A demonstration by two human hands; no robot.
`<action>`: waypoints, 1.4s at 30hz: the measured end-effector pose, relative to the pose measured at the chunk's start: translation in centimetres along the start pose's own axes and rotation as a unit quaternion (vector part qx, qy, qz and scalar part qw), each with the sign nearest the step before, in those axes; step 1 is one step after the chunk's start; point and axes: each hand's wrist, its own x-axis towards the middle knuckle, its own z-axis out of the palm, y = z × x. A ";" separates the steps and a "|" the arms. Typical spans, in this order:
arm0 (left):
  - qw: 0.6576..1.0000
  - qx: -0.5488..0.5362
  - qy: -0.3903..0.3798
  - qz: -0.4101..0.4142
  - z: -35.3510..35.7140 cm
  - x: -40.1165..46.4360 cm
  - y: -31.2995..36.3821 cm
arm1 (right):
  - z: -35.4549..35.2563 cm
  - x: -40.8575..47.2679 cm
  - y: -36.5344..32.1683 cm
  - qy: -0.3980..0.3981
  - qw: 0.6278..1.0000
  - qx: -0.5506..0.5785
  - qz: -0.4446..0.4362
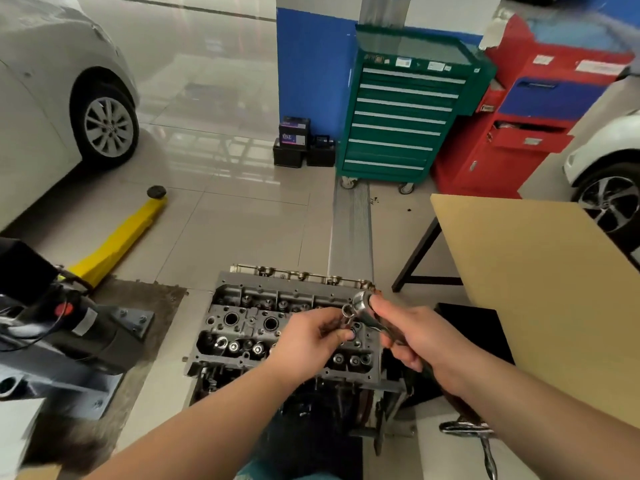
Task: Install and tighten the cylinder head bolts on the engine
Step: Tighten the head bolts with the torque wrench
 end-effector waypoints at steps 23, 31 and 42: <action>0.987 -0.009 -0.149 0.056 -2.5 2.6 -1.6 | 2.2 -0.7 -3.9 0.161 0.961 -0.218 0.048; 0.981 0.013 -0.180 0.076 -3.0 2.8 -2.2 | 1.1 0.1 -7.1 0.019 0.933 -0.356 0.051; 0.958 0.043 -0.260 0.115 -4.0 4.9 -1.4 | 8.7 -4.5 -2.3 0.077 0.989 -0.073 0.102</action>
